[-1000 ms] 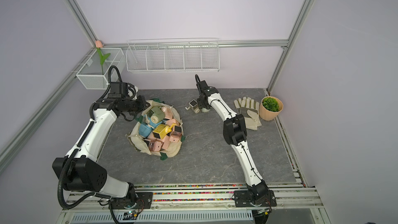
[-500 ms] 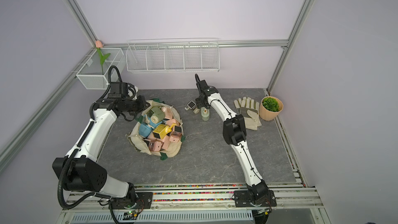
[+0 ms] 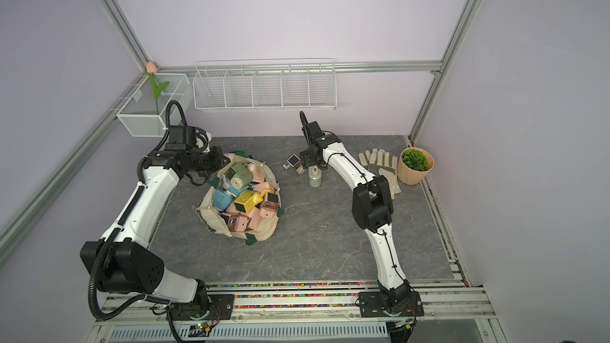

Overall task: Take out the pencil sharpeners from the tote bags
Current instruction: Place the pencil sharpener at the center of the board, then pick up the pencil sharpener from the canvas bag.

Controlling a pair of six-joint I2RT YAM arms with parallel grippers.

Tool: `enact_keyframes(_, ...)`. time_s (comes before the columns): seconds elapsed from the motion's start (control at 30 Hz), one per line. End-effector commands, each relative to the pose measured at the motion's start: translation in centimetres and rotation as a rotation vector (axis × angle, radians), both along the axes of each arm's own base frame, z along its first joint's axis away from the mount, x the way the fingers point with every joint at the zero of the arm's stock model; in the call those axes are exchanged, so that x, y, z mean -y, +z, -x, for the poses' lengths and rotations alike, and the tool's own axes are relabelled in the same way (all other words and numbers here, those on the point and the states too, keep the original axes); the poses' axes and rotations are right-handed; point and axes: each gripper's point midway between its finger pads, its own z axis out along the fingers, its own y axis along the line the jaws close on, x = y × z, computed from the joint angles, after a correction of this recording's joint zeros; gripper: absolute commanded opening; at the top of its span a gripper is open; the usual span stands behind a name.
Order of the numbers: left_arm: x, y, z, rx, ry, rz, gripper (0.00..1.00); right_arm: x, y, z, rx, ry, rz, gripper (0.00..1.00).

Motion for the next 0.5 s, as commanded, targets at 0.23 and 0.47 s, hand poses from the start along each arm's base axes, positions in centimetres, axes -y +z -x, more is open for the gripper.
enact_keyframes(0.23,-0.5,1.0,0.5,0.031,0.009,-0.011,0.00,2.3,-0.8,5.6,0.048,-0.037,-0.068,0.60)
enact_keyframes(0.47,-0.5,1.2,0.6,0.033,0.008,-0.009,0.00,1.6,-6.0,6.1,-0.044,-0.028,-0.055,0.43)
